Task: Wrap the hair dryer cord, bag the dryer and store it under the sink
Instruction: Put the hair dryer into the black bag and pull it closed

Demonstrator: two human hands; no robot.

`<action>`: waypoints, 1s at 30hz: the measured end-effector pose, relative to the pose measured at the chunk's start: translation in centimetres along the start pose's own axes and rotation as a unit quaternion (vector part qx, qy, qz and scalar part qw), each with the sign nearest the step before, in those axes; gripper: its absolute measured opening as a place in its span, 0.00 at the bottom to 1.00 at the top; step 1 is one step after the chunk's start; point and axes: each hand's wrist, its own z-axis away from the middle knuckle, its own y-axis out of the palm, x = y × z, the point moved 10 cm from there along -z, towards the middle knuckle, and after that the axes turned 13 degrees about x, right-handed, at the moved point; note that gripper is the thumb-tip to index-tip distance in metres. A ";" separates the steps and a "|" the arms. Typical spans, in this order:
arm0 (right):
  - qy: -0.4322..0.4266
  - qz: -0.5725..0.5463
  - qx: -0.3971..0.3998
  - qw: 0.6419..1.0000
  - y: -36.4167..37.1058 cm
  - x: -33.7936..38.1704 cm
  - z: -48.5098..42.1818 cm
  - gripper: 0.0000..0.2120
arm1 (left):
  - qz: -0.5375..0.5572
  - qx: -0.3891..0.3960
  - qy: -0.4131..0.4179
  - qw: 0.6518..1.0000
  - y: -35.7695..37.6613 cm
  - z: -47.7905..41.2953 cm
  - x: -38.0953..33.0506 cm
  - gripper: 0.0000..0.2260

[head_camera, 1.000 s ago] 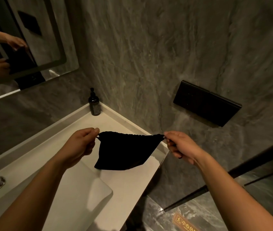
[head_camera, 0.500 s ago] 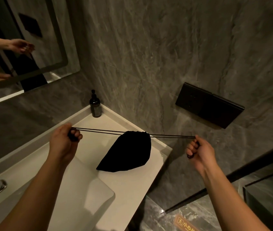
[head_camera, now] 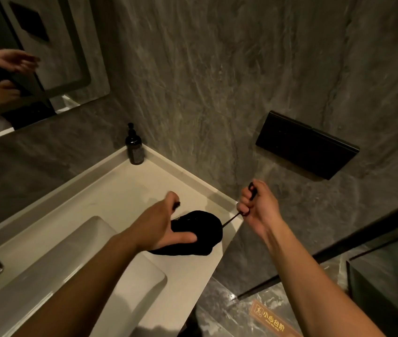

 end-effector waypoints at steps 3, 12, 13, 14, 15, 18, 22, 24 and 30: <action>-0.016 0.200 0.015 0.980 1.3 0.2 0.4 0.12 | -0.106 0.004 0.030 0.994 1.4 -0.4 -1.2 0.38; 0.205 0.482 -0.018 0.851 -4.8 -11.3 6.2 0.16 | -0.149 -0.071 0.033 0.986 8.6 -0.1 3.8 0.24; 0.237 0.428 -0.025 0.872 -5.7 -13.2 7.4 0.18 | -0.155 -0.076 0.026 0.985 10.1 0.2 4.4 0.24; 0.259 0.371 -0.031 0.891 -6.4 -14.8 8.4 0.19 | -0.161 -0.083 0.019 0.983 11.5 0.5 5.0 0.25; 0.273 0.315 -0.033 0.908 -6.8 -16.3 9.1 0.21 | -0.159 -0.094 0.013 0.983 12.6 0.9 5.6 0.25; 0.293 0.225 -0.028 0.929 -7.0 -18.5 10.6 0.21 | -0.118 -0.137 -0.014 0.983 14.8 2.3 6.6 0.22; 0.279 0.248 -0.037 0.927 -6.0 -19.2 11.7 0.21 | -0.053 -0.123 -0.014 0.991 17.5 3.2 6.3 0.17; 0.260 0.270 -0.053 0.925 -6.2 -19.8 11.9 0.24 | 0.027 -0.089 0.002 0.996 18.7 3.9 6.4 0.12; 0.240 0.228 -0.038 0.943 -6.5 -21.1 11.9 0.19 | 0.225 -0.154 -0.045 0.961 16.9 7.3 9.9 0.14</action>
